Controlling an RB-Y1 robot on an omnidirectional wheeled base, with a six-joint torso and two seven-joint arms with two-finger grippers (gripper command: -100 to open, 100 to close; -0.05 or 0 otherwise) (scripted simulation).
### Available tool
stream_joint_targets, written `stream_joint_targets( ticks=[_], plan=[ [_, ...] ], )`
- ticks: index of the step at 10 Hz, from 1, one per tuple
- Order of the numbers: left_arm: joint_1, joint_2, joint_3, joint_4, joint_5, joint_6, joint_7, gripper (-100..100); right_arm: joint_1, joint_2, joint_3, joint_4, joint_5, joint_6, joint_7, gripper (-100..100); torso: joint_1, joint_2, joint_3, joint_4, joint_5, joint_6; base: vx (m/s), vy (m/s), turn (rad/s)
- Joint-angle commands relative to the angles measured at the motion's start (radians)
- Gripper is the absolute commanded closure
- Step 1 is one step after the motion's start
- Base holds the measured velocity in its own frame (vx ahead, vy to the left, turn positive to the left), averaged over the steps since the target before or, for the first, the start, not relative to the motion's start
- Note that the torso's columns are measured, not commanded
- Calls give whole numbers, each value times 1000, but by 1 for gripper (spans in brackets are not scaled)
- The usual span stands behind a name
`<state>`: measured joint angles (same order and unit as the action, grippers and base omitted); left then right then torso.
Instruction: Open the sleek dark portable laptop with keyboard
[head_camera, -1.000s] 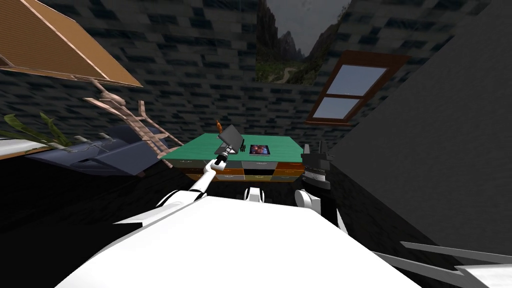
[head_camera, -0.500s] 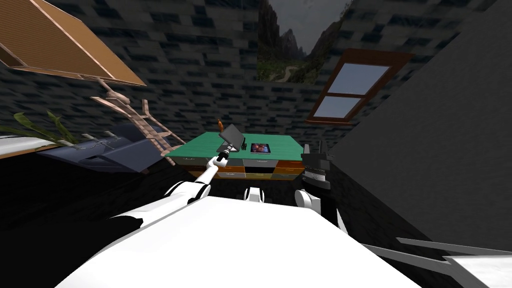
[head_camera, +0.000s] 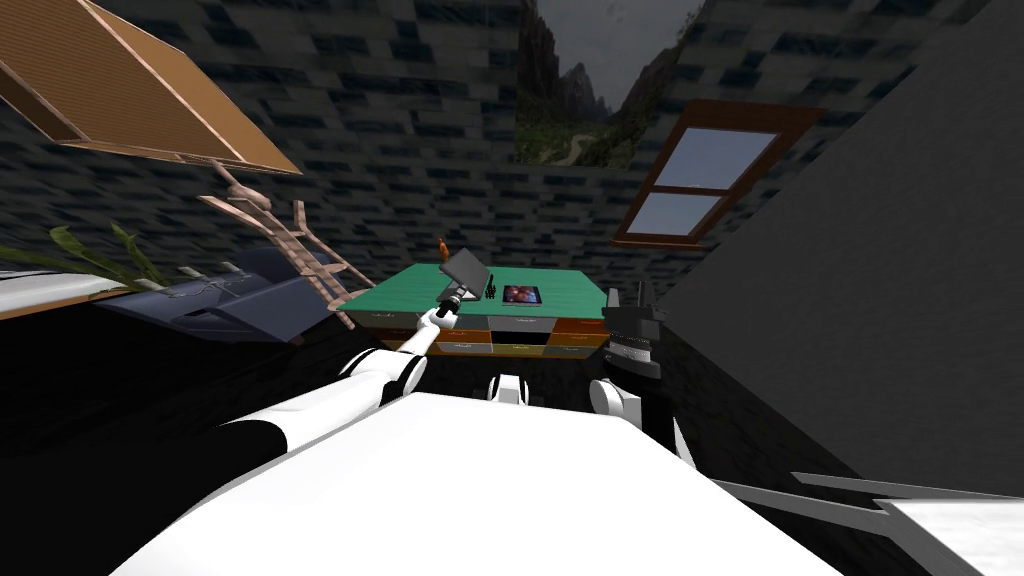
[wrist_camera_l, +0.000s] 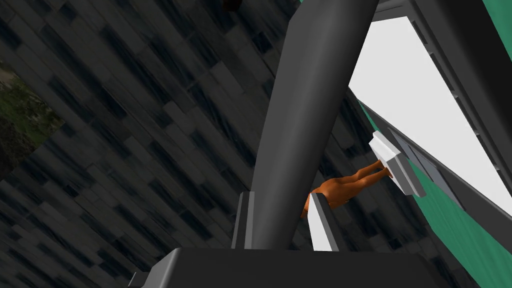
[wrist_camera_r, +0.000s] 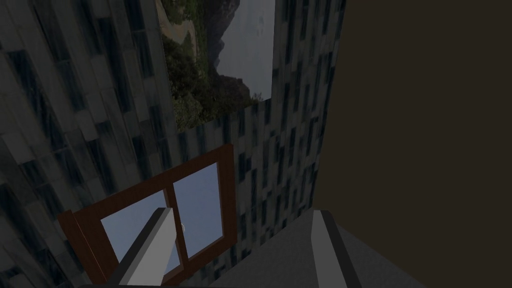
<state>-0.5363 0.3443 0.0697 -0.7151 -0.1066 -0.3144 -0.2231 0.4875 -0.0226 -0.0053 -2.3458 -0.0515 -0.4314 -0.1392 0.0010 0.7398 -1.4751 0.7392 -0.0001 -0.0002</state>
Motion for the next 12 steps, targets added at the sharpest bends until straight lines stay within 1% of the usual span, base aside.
stream_joint_targets(
  ticks=[1,2,3,5,6,7,10,11,12],
  plan=[
    [-76,5,-1,96,10,-13,11,100,0,0,0,0,0,0,0,0,-1,2,2,1,0,1,-53,4,-9],
    [-64,2,1,82,9,-17,6,100,0,0,0,0,0,0,0,0,-2,1,1,1,-1,0,-16,3,-4],
    [-60,-22,10,88,34,-25,38,100,0,0,0,0,0,0,0,0,-2,-1,0,0,-1,0,5,67,-9],
    [-54,-46,20,90,58,-35,68,100,0,0,0,0,0,0,0,0,5,-4,-2,-2,2,0,6,125,-27],
    [-51,-59,25,91,70,-39,84,100,0,0,0,0,0,0,0,0,4,-4,-2,-2,2,0,-9,126,-14],
    [-45,-84,35,92,94,-49,114,100,0,0,0,0,0,0,0,0,3,-4,-2,-2,2,-1,1,156,-15],
    [-35,-121,49,95,131,-63,160,100,0,0,0,0,0,0,0,0,3,-9,-5,-4,2,-1,25,141,-23],
    [-45,-115,45,102,122,-68,146,100,0,0,0,0,0,0,0,0,3,-9,-5,-6,2,-2,-1,47,-15],
    [-19,-114,29,84,173,-81,154,100,0,0,0,0,0,0,0,0,-1,-7,-4,-5,1,-1,7,26,-88]
  ],
)
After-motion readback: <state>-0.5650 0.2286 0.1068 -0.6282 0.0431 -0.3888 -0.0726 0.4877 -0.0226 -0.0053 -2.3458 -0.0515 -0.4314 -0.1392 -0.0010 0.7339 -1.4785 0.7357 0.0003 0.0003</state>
